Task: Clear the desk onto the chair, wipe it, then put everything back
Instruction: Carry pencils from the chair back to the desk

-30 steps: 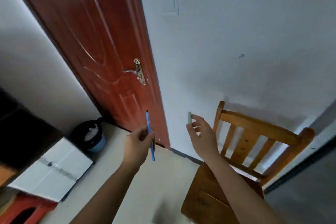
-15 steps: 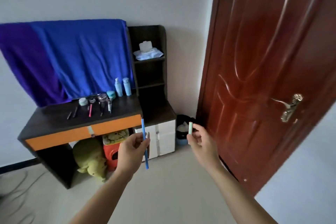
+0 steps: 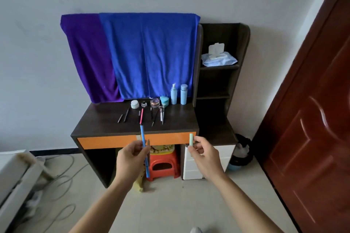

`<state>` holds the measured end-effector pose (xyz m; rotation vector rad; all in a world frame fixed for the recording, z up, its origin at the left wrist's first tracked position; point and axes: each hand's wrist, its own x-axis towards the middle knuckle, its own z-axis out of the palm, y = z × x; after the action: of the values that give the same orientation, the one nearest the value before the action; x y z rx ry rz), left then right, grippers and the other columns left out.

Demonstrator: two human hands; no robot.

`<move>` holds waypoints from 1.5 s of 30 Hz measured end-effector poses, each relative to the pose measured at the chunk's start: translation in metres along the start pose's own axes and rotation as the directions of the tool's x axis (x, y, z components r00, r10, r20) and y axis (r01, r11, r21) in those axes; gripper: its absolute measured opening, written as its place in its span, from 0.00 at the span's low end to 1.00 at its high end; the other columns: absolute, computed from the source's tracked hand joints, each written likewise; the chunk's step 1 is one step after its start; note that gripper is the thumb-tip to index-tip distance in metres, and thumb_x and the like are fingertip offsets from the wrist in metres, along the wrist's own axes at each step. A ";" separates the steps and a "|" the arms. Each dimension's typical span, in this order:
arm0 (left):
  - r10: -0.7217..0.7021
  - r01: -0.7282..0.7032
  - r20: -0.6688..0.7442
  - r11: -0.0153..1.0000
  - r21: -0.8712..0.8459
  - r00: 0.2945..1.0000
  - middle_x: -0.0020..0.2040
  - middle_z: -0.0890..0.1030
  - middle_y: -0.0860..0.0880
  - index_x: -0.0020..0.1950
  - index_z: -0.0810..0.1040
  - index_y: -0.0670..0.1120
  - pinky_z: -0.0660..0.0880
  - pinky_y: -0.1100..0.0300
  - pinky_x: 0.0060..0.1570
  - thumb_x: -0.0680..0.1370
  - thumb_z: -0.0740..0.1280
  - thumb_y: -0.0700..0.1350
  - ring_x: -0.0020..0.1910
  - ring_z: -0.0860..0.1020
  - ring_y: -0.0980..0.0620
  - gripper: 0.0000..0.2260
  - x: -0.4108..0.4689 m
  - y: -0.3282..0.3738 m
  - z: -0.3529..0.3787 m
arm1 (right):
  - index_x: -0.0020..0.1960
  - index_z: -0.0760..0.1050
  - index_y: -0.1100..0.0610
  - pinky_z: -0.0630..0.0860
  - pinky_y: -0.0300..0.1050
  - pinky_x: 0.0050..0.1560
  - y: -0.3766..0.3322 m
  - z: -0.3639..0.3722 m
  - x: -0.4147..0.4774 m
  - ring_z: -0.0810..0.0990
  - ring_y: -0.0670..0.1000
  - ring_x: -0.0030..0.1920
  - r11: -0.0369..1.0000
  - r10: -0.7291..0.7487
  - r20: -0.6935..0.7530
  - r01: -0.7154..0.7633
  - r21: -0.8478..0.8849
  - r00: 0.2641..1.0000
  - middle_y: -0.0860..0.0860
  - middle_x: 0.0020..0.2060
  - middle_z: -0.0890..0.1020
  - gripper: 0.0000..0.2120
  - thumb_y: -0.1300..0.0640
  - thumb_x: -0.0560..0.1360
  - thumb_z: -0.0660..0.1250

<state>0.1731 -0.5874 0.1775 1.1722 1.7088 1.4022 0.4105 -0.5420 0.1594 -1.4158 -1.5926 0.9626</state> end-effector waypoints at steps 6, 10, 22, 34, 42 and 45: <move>-0.049 0.049 -0.024 0.999 0.001 0.998 0.38 0.85 0.48 0.48 0.84 0.52 0.83 0.54 0.41 0.76 0.73 0.43 0.38 0.83 0.49 0.04 0.118 -0.012 0.038 | 0.64 0.77 0.52 0.75 0.30 0.42 0.021 0.029 0.130 0.82 0.39 0.41 1.000 0.003 0.072 -0.005 0.021 0.997 0.45 0.41 0.83 0.15 0.54 0.78 0.70; -0.083 0.083 -0.007 0.996 0.027 0.997 0.37 0.84 0.46 0.46 0.84 0.51 0.83 0.48 0.41 0.76 0.73 0.40 0.37 0.83 0.48 0.05 0.197 -0.004 0.067 | 0.64 0.78 0.51 0.79 0.41 0.49 0.024 0.036 0.222 0.83 0.41 0.41 0.999 0.015 0.100 -0.018 0.033 0.995 0.44 0.39 0.84 0.15 0.53 0.77 0.70; -0.222 0.212 0.084 0.971 0.113 0.972 0.36 0.84 0.50 0.45 0.83 0.51 0.81 0.40 0.46 0.74 0.75 0.41 0.39 0.83 0.45 0.05 0.365 -0.049 0.145 | 0.61 0.78 0.51 0.73 0.28 0.41 0.057 0.068 0.386 0.82 0.38 0.38 0.991 0.134 0.113 -0.131 -0.037 0.985 0.45 0.37 0.83 0.13 0.56 0.77 0.71; -0.380 0.215 0.314 0.866 0.451 0.870 0.37 0.83 0.53 0.44 0.81 0.51 0.74 0.58 0.41 0.75 0.72 0.50 0.41 0.81 0.50 0.03 0.450 -0.142 0.230 | 0.66 0.75 0.47 0.70 0.27 0.37 0.129 0.088 0.447 0.79 0.37 0.41 0.863 0.457 0.053 -0.429 -0.265 0.888 0.38 0.41 0.79 0.16 0.51 0.79 0.69; -0.511 0.286 0.235 0.741 0.608 0.827 0.31 0.76 0.57 0.39 0.77 0.53 0.72 0.59 0.39 0.76 0.71 0.47 0.37 0.78 0.51 0.07 0.469 -0.172 0.275 | 0.67 0.74 0.48 0.79 0.43 0.50 0.194 0.098 0.478 0.81 0.46 0.47 0.793 0.580 0.210 -0.488 -0.365 0.787 0.43 0.46 0.81 0.17 0.50 0.79 0.67; -0.580 0.340 0.204 0.688 0.642 0.789 0.43 0.83 0.52 0.53 0.81 0.49 0.70 0.61 0.42 0.75 0.71 0.45 0.49 0.81 0.48 0.07 0.471 -0.181 0.284 | 0.71 0.71 0.48 0.76 0.42 0.48 0.210 0.098 0.484 0.81 0.48 0.51 0.758 0.622 0.256 -0.489 -0.431 0.740 0.46 0.51 0.82 0.21 0.50 0.79 0.67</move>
<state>0.1874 -0.0489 -0.0337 1.0894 1.9923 0.2836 0.3701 -0.0446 -0.0385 -2.1427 -1.6912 1.4476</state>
